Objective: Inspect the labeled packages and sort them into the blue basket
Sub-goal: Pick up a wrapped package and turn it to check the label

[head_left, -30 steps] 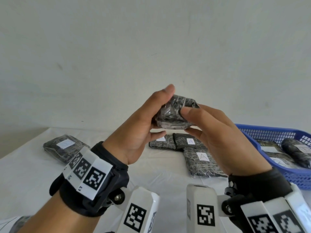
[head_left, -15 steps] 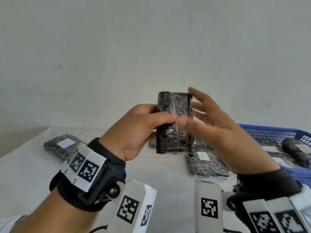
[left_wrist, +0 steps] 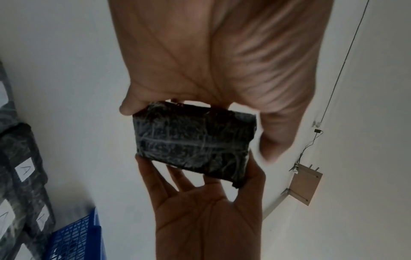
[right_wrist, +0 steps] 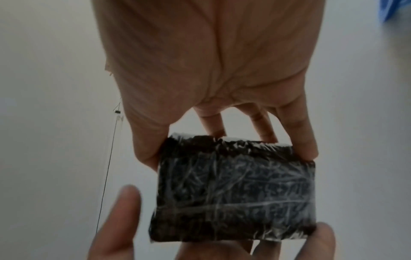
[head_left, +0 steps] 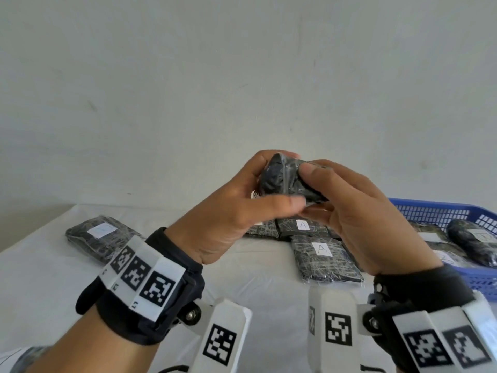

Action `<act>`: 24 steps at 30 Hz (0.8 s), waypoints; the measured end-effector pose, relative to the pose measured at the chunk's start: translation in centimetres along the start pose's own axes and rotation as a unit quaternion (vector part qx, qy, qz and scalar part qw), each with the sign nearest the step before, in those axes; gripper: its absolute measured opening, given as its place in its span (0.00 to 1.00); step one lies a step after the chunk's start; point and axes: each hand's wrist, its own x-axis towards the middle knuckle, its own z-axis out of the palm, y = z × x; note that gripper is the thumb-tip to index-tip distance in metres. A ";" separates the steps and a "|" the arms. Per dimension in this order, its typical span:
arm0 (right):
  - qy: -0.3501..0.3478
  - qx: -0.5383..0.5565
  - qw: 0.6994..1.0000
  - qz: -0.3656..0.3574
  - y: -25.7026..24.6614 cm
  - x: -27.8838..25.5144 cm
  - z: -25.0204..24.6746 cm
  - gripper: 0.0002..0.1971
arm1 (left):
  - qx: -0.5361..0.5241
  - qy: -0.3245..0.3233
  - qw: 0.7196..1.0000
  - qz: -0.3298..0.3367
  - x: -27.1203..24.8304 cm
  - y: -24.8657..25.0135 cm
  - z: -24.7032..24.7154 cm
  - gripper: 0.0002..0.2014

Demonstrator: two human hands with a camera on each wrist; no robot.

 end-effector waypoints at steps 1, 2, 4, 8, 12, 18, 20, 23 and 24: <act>0.005 -0.009 1.000 -0.013 -0.1 0.0 0.1 0.22 | -0.018 0.007 1.000 -0.013 0.0 0.1 0.3 0.21; 0.008 -0.019 1.000 -0.023 -0.2 0.0 0.1 0.21 | -0.024 0.023 0.999 -0.020 0.0 0.1 0.4 0.21; 0.005 -0.032 0.999 -0.031 -0.1 0.0 -0.1 0.19 | -0.004 0.062 0.998 -0.016 0.2 0.1 0.5 0.25; -0.012 -0.054 0.998 -0.044 0.3 0.1 -0.4 0.23 | -0.006 0.089 0.996 0.001 0.2 0.1 0.3 0.28; -0.001 -0.047 0.997 -0.060 0.5 0.4 -0.4 0.25 | 0.005 0.101 0.995 0.023 0.1 0.2 0.3 0.25; -0.001 -0.016 0.999 -0.049 0.7 0.5 -0.6 0.24 | 0.011 0.106 0.994 0.025 0.0 0.2 0.5 0.33; -0.002 0.028 1.000 -0.011 1.0 0.5 -1.1 0.24 | 0.000 0.099 0.995 0.028 0.1 0.0 0.3 0.30; 0.006 0.064 0.998 0.028 1.0 0.6 -1.3 0.21 | -0.054 0.075 0.995 0.023 0.3 -0.7 0.1 0.22; 0.009 0.072 0.997 0.025 1.1 0.7 -1.2 0.19 | -0.077 0.070 0.994 0.017 0.4 -1.0 0.1 0.22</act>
